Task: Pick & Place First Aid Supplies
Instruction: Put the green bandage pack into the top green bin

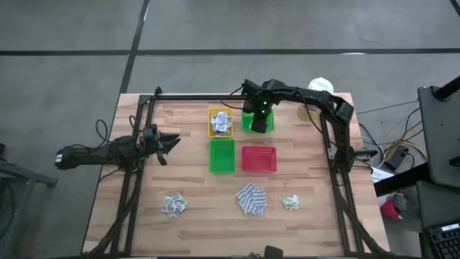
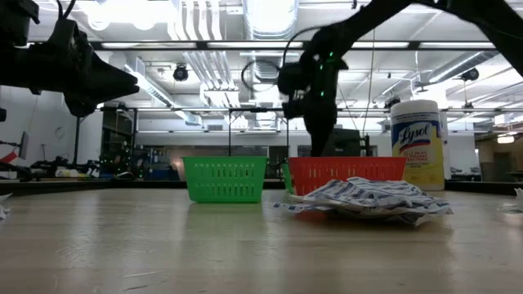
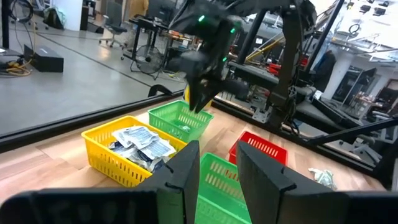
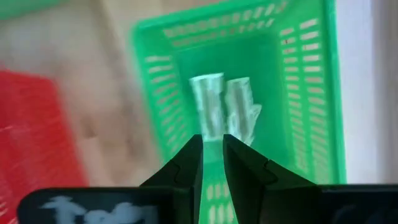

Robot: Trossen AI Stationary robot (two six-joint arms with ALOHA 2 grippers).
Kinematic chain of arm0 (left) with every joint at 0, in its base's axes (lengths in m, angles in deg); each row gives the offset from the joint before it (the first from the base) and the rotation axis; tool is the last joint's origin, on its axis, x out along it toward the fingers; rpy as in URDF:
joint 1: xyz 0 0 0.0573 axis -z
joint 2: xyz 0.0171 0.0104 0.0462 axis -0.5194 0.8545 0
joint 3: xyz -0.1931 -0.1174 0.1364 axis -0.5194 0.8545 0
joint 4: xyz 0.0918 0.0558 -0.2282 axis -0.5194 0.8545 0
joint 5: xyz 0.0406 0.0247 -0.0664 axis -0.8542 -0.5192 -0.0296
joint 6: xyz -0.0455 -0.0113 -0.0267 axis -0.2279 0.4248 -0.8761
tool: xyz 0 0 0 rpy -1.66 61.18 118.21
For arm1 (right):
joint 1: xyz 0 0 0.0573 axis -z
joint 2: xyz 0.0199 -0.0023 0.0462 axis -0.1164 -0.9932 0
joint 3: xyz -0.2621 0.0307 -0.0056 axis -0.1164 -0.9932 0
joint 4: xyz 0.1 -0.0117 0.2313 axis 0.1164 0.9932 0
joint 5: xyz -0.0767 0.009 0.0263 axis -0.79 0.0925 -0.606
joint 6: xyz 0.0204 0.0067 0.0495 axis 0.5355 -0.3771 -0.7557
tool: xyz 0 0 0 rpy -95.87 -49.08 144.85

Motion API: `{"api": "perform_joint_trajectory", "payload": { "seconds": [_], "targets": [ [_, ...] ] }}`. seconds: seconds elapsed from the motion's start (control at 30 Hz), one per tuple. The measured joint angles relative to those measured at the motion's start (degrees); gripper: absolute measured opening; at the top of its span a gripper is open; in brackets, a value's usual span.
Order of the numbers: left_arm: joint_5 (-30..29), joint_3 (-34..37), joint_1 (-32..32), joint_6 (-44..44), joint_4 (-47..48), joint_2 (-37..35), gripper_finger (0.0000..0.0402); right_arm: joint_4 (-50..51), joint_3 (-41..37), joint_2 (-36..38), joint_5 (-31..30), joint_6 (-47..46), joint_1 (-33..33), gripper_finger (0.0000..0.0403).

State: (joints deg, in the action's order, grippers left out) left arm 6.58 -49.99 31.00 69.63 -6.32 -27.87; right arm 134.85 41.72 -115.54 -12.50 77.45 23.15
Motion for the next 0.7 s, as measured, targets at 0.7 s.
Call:
{"api": "perform_joint_trajectory", "payload": {
  "seconds": [0.7],
  "targets": [
    [0.05,0.00,0.00,0.09,0.00,0.00,0.0108,17.43,-18.63,33.48,0.55,-37.38,-23.77,0.0061]
  ]
}}
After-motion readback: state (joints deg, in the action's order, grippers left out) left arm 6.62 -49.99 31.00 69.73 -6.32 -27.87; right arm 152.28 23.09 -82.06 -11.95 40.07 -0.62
